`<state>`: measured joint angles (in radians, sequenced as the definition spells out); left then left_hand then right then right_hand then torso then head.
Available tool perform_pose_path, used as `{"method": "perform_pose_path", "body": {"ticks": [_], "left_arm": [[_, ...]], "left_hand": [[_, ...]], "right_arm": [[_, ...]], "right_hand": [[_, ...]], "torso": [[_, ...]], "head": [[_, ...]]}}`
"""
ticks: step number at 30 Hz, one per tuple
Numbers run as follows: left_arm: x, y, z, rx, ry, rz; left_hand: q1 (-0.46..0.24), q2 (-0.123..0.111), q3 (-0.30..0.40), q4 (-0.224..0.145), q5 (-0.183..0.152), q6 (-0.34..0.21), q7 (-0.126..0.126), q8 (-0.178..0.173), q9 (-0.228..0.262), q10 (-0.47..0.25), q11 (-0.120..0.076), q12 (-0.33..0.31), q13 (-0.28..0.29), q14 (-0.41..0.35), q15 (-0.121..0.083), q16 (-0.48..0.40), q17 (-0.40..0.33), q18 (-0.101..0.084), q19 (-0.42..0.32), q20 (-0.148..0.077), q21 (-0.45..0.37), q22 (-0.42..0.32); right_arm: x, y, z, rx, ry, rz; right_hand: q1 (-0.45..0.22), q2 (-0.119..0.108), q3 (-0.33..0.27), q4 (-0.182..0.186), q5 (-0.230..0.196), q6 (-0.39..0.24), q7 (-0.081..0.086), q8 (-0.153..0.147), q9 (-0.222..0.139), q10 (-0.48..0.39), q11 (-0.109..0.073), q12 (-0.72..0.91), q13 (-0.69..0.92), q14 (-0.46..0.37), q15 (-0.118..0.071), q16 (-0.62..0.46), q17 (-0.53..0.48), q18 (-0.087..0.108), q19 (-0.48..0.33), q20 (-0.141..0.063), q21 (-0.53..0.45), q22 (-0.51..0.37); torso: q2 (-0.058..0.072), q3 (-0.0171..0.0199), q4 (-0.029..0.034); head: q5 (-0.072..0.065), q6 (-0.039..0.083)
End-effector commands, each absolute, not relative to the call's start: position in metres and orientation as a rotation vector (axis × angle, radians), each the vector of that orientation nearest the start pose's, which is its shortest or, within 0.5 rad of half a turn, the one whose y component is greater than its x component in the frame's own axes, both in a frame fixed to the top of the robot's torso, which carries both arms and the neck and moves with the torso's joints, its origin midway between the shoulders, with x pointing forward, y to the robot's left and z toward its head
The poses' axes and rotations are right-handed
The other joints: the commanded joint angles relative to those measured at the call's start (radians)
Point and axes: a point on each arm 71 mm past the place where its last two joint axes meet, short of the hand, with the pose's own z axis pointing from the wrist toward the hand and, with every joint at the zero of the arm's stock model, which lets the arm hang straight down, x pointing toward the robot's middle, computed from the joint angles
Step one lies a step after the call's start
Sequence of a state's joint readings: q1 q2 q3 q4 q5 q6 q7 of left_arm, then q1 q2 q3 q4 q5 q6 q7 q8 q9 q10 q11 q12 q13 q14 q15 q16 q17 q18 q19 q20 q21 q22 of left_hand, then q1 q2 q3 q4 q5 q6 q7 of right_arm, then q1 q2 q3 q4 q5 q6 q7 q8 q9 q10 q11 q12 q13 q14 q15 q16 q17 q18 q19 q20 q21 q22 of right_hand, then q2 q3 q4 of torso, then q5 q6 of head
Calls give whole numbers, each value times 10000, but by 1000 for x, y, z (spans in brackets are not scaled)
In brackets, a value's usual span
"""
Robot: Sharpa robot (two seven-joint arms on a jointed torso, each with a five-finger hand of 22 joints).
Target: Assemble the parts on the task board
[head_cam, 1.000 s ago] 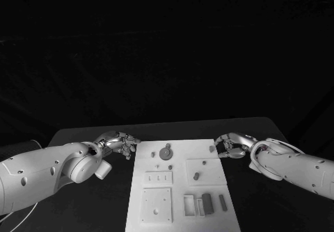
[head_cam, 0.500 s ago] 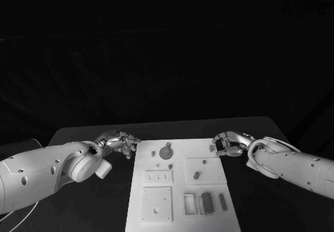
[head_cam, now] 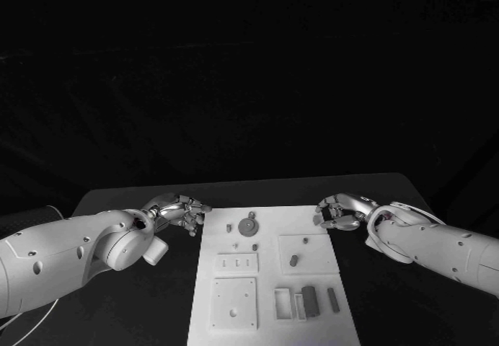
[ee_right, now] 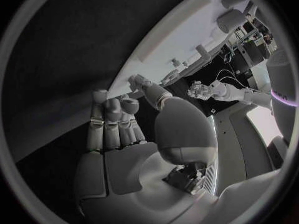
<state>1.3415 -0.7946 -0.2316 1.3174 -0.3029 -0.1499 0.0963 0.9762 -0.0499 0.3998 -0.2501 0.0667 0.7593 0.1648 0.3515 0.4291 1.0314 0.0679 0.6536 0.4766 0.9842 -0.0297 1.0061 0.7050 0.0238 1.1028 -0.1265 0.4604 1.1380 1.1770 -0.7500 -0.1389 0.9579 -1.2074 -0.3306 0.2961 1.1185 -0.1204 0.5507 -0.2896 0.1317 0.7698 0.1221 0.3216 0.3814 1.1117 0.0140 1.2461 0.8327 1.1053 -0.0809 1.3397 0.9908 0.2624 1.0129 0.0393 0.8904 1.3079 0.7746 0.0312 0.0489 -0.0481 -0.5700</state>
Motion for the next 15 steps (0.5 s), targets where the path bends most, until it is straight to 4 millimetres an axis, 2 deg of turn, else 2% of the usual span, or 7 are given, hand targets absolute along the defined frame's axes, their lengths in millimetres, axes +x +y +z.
{"method": "perform_pose_path", "body": {"ticks": [1,9,15], "left_arm": [[520,241,-201,-8298,18585,-11657],[520,242,-201,-8316,18585,-11642],[520,242,-201,-8318,18607,-11649]], "left_hand": [[-50,-30,1,-59,-4,130,157,-52,10,-2,26,-51,-8,-62,14,-41,-16,481,-4,-2,-37,13],[-49,-28,1,-61,-3,132,156,-51,12,2,25,-56,-6,-61,13,-39,-17,483,-1,-3,-39,16],[-49,-28,0,-62,-4,134,155,-50,13,4,24,-60,-5,-61,13,-37,-18,484,1,-3,-40,18]], "right_arm": [[543,-322,-245,-295,16966,5897],[543,-316,-251,-353,17014,6005],[543,-316,-251,-348,17046,6003]], "right_hand": [[-21,127,-33,-10,33,102,5,79,16,8,-33,51,19,8,-74,67,13,-6,-23,-18,42,154],[0,177,-29,-12,32,142,7,104,26,15,-31,56,23,12,-76,77,13,-6,-20,-25,50,157],[18,201,-27,-16,28,158,7,114,30,20,-32,62,26,15,-77,84,13,-6,-18,-29,56,159]], "torso": [[2,4,7],[12,25,11],[9,17,-5]], "head": [[7,-9],[56,-30],[78,-48]]}}
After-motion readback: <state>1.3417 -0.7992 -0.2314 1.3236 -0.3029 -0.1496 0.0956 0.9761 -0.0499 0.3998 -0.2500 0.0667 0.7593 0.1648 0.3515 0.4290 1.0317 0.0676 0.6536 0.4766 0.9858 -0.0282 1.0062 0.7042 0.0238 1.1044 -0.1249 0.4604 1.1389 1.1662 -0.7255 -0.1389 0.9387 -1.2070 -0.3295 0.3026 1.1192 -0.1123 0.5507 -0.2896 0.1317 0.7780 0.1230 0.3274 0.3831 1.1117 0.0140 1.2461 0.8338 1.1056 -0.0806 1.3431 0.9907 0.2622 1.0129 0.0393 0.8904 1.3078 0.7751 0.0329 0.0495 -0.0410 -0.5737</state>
